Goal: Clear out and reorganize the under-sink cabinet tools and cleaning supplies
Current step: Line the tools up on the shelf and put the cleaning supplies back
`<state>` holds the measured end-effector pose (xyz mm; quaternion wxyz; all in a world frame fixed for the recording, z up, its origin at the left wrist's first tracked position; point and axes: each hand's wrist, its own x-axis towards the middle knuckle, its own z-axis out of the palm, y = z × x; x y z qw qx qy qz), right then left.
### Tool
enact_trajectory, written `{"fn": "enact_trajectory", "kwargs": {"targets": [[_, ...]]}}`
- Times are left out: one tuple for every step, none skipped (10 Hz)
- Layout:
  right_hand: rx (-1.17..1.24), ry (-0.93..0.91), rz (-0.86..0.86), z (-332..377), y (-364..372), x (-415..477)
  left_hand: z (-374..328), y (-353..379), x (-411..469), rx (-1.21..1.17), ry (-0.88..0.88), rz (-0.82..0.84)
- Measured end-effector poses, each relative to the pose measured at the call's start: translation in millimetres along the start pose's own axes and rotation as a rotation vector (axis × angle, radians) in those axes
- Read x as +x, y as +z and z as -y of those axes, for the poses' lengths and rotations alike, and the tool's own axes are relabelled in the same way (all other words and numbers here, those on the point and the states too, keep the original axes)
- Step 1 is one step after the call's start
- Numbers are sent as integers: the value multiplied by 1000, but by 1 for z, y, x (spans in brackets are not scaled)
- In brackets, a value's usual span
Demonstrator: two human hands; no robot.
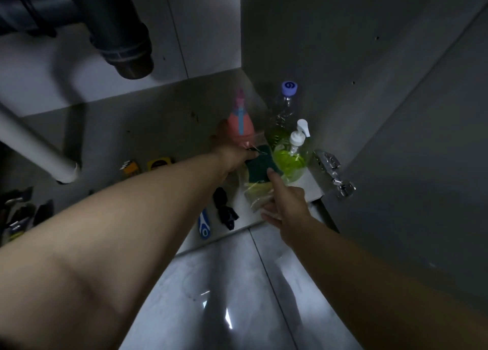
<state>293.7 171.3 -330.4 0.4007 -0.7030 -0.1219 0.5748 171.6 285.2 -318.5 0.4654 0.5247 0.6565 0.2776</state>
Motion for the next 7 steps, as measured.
{"fn": "enact_trajectory", "kwargs": {"targets": [[-5,7,15,-3,-10,-6,2,-6,-8,16,28,-13],[0,35,8,-4,-19,-11,3,-15,-17,78,76,-16],[-26,66,-2,-7,-28,-21,-3,-35,-40,208,84,30],[-221,92,41,-12,-33,-39,-9,-62,-77,341,165,66],[-466,80,148,-10,-34,-66,-14,-88,-110,447,188,43],[-633,-33,261,7,-31,-117,-20,-128,-162,578,179,29],[-624,-125,338,29,-27,-164,-35,-154,-204,558,199,37]]}}
